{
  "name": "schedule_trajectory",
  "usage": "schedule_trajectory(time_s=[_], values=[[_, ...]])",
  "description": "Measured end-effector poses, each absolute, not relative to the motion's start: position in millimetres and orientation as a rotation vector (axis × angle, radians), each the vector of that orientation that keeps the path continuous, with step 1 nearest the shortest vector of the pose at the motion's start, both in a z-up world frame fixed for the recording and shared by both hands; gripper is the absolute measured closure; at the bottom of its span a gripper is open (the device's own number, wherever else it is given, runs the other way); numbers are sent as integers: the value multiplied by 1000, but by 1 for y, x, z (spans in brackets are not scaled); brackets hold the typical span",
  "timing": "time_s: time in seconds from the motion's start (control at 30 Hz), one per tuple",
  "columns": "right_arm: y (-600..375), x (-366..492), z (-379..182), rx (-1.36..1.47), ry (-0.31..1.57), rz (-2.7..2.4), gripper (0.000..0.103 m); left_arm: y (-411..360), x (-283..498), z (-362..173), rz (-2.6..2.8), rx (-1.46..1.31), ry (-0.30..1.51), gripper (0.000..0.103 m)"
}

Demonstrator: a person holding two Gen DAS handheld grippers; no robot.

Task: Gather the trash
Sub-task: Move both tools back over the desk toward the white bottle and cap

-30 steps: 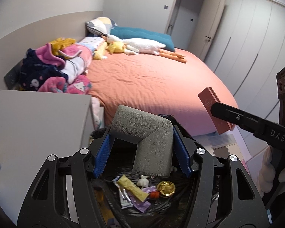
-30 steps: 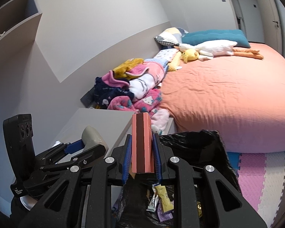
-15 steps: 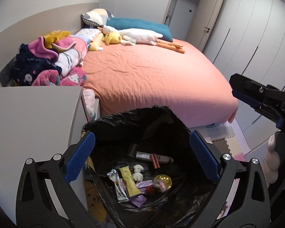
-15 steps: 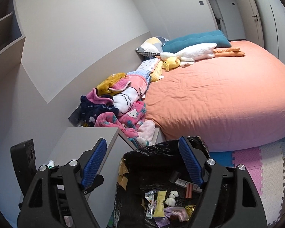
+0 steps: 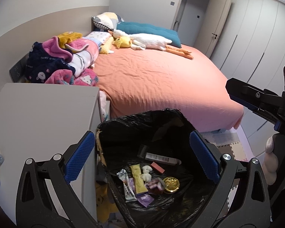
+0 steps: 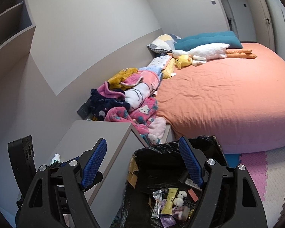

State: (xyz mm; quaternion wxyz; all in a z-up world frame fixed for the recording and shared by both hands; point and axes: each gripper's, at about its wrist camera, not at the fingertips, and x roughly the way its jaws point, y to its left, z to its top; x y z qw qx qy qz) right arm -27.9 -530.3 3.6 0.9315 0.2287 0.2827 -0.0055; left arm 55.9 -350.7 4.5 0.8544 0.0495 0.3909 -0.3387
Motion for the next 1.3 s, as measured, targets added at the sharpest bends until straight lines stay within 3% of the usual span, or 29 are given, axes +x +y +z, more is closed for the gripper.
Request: schedule_trajectory(time_s=[1.3], values=[[-343,56,-10,341,703,344,24,-156,72,-5,-341,-29,825,7]])
